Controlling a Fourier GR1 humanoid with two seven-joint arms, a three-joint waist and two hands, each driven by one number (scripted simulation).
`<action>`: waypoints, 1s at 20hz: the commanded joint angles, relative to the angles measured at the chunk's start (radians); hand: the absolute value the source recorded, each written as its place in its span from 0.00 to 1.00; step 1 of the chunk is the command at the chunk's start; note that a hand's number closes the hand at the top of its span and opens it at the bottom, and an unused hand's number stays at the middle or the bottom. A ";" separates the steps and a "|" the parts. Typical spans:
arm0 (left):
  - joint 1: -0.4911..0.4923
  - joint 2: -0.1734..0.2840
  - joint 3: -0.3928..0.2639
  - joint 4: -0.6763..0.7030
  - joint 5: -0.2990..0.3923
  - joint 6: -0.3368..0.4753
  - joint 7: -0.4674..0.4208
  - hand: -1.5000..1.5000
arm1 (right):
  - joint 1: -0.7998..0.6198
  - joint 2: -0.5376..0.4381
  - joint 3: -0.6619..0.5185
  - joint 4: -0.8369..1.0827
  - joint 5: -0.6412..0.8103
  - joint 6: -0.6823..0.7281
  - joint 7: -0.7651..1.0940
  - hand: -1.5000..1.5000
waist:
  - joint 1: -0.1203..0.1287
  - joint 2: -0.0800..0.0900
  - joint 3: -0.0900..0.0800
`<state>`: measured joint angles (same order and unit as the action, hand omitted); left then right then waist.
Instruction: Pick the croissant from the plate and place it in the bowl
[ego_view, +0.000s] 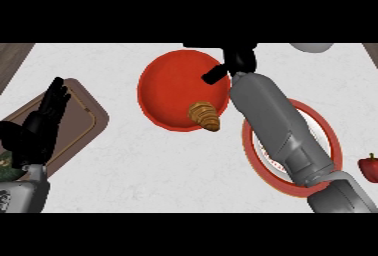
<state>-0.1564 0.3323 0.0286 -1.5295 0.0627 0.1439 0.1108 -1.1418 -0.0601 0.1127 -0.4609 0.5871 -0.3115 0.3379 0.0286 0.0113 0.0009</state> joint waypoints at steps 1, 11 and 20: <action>-0.036 0.022 0.029 0.027 0.022 -0.023 0.010 0.50 | 0.026 0.000 -0.146 -0.082 -0.144 -0.082 -0.134 0.00 | -0.014 0.002 0.002; 0.038 0.039 0.076 0.025 0.034 -0.045 -0.029 0.50 | 0.262 -0.079 -0.360 -0.318 -0.428 0.036 -0.355 0.00 | -0.043 -0.015 -0.001; 0.030 -0.008 0.036 -0.002 -0.025 -0.015 -0.007 0.50 | 0.528 -0.252 -0.434 -0.535 -0.605 0.348 -0.348 0.00 | -0.040 -0.014 0.000</action>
<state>-0.1257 0.3348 0.0722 -1.5287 0.0588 0.1206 0.1050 -0.7195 -0.2511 -0.2740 -0.9356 0.0682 -0.0850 0.0227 -0.0123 -0.0042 0.0002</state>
